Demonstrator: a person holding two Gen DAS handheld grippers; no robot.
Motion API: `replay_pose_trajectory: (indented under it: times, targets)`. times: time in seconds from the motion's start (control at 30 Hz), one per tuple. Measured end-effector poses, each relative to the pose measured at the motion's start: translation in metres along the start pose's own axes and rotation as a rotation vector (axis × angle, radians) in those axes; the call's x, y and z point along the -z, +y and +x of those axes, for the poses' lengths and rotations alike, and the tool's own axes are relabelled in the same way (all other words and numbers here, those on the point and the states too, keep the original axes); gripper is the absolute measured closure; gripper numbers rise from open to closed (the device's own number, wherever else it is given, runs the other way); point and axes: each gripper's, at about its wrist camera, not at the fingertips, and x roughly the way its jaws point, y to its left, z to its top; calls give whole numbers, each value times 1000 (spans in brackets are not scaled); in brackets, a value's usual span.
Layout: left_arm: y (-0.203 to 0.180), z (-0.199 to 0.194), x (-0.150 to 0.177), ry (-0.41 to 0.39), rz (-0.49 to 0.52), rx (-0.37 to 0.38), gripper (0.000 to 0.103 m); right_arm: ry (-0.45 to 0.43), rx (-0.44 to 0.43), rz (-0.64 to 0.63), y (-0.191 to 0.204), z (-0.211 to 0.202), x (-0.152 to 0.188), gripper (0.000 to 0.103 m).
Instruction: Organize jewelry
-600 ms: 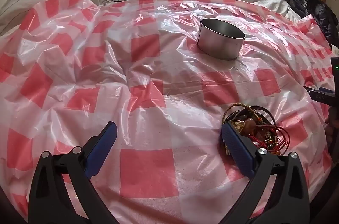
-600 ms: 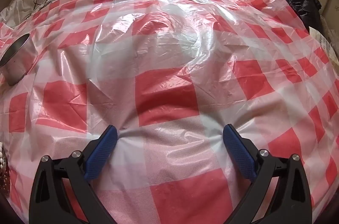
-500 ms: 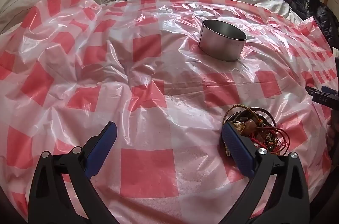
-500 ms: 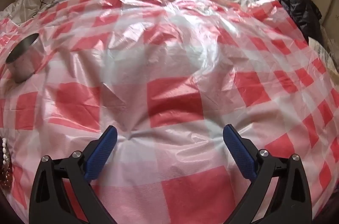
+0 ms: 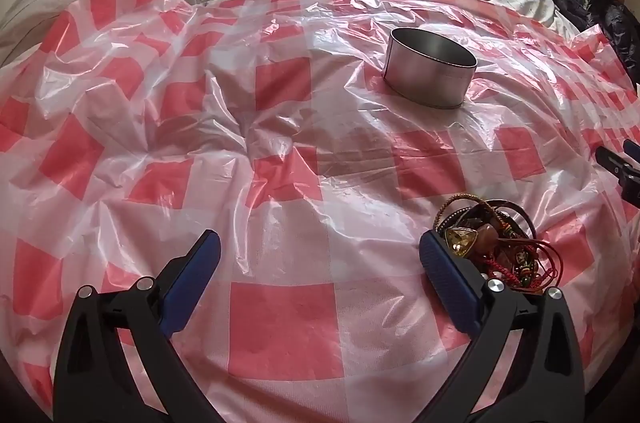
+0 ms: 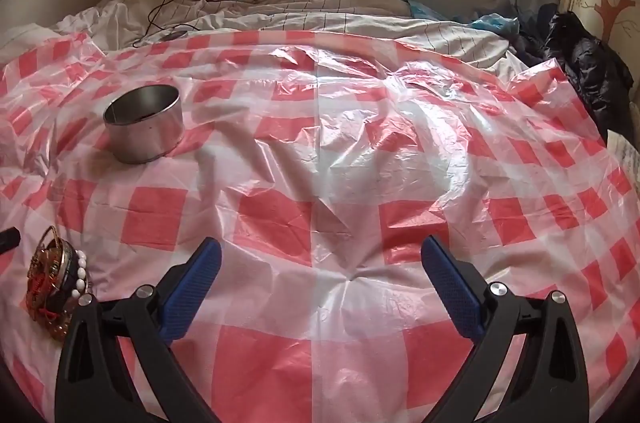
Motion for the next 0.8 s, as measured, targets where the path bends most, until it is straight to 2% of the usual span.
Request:
replay_pose_trajectory:
  times: [0.3, 0.8]
  targets:
    - [2, 7, 1, 21, -7, -38, 7, 21, 13, 10, -1, 2, 1, 7]
    - [-5, 8, 3, 22, 16, -58, 7, 34, 22, 18, -4, 5, 1, 7]
